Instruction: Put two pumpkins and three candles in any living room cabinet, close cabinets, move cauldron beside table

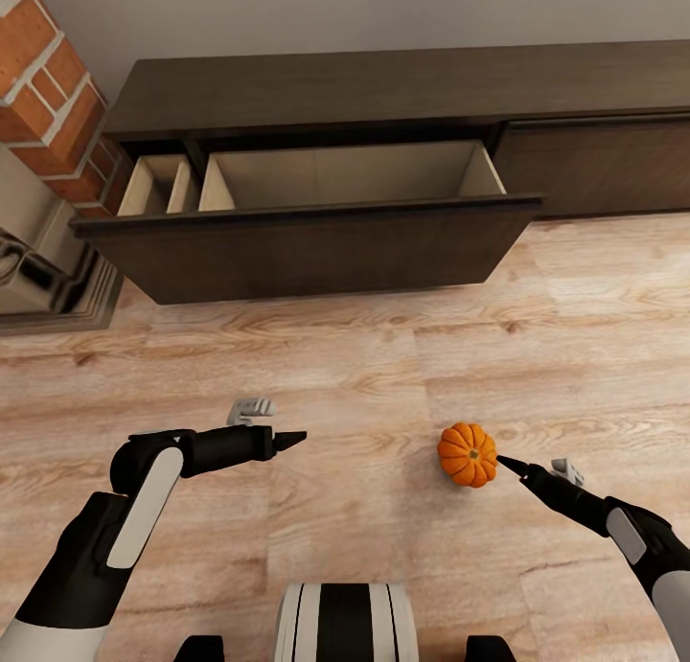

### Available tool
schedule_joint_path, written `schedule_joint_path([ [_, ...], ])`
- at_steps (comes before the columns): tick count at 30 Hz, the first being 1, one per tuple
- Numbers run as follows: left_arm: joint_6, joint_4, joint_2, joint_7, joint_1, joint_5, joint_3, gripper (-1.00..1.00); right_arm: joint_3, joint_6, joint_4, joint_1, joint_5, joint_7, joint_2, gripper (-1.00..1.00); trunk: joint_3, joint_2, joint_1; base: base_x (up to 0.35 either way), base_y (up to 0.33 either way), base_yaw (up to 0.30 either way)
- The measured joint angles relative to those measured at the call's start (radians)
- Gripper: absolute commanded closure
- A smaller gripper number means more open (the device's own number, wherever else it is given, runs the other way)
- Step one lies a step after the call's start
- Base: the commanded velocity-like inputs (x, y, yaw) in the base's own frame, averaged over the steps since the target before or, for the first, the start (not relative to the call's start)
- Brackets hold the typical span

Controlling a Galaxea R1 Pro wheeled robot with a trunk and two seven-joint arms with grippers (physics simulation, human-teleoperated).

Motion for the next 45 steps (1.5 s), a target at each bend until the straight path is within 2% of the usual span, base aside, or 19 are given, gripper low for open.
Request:
schedule_joint_path([
  [23,0.000,0.000,0.000,0.001,0.000,0.000,-0.001,-1.00,0.000,-0.003,0.004,0.001,0.001,0.000,-0.010,-1.00,0.000,0.000,0.000,0.073,-0.019,0.000],
  [29,0.000,0.000,0.000,0.000,0.000,-0.001,-0.001,-1.00,0.004,-0.004,0.006,0.000,0.003,-0.006,-0.005,-1.00,-0.023,-0.001,0.003,0.003,0.000,0.000],
  [32,0.000,0.000,0.000,0.000,0.000,-0.001,-0.001,-1.00,0.025,-0.005,0.005,0.000,0.005,-0.013,-0.003,-1.00,-0.035,-0.002,0.004,0.000,0.000,0.000],
  [34,0.000,0.000,0.001,0.000,0.000,0.000,0.000,-1.00,0.045,-0.005,0.004,0.000,0.004,-0.015,-0.001,-1.00,-0.035,-0.002,0.004,0.000,0.000,0.000],
  [45,0.000,0.000,0.001,0.000,0.000,0.000,0.000,-1.00,0.090,-0.006,0.001,-0.004,0.003,-0.016,0.013,-1.00,-0.035,-0.002,0.004,0.000,0.000,0.000],
])
